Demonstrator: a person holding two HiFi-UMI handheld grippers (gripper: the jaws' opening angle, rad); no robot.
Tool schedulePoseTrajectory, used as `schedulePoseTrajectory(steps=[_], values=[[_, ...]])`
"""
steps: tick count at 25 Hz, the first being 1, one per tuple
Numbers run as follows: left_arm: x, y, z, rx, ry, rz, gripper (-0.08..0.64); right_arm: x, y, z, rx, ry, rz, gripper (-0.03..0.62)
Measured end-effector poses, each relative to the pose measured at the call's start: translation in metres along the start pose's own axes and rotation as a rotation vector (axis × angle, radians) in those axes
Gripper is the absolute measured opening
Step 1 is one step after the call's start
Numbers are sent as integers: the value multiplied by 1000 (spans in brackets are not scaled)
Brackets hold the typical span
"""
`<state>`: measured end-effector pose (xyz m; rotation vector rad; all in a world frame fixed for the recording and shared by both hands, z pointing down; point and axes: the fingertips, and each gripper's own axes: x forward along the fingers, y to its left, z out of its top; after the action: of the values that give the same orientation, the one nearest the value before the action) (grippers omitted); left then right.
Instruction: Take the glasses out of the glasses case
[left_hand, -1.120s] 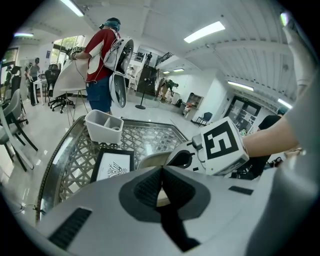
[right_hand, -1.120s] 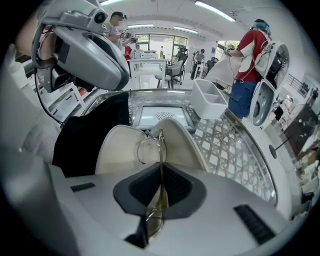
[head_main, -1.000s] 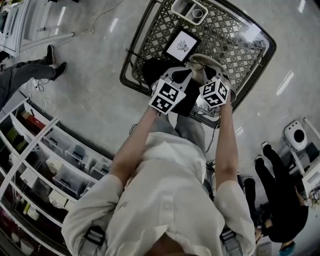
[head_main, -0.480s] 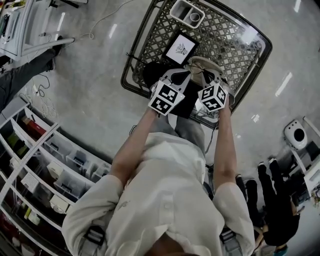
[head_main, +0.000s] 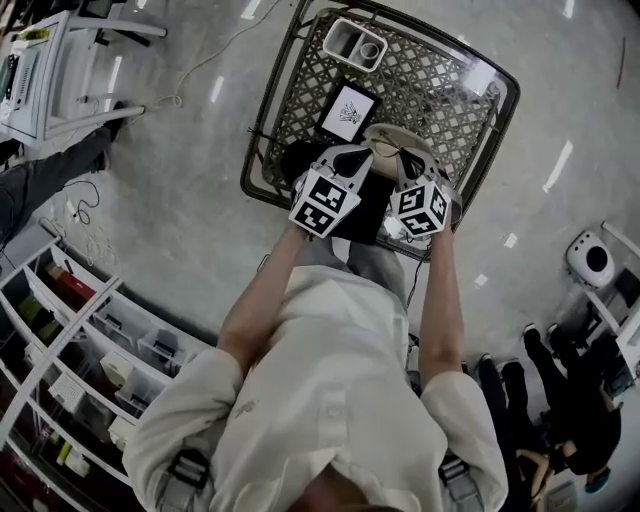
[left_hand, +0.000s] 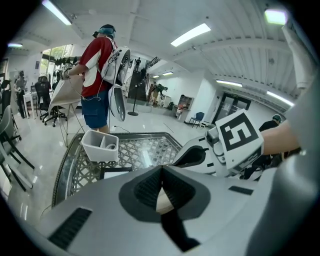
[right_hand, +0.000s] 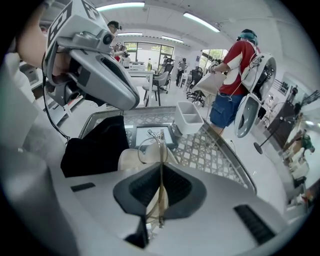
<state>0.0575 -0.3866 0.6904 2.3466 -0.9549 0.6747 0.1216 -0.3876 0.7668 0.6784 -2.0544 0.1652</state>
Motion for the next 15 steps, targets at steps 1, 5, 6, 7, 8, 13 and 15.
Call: schedulePoseTrajectory(steps=[1, 5, 6, 7, 8, 13, 15], values=[[-3, -1, 3, 8, -4, -3, 14, -6, -2, 2, 11, -6, -13, 18], [-13, -5, 17, 38, -22, -14, 14, -30, -9, 12, 56, -36, -69, 18], [-15, -6, 21, 47, -28, -17, 14, -35, -12, 15, 66, -45, -85, 18], [-18, -6, 25, 56, -34, -19, 14, -41, -14, 18, 78, -55, -101, 18], [-20, -7, 29, 64, -41, -23, 14, -47, -17, 21, 90, -64, -116, 18], [-32, -12, 51, 110, -80, -45, 14, -82, -28, 37, 142, -116, -203, 18], [-36, -13, 60, 127, -95, -52, 14, -95, -32, 43, 158, -136, -235, 18]])
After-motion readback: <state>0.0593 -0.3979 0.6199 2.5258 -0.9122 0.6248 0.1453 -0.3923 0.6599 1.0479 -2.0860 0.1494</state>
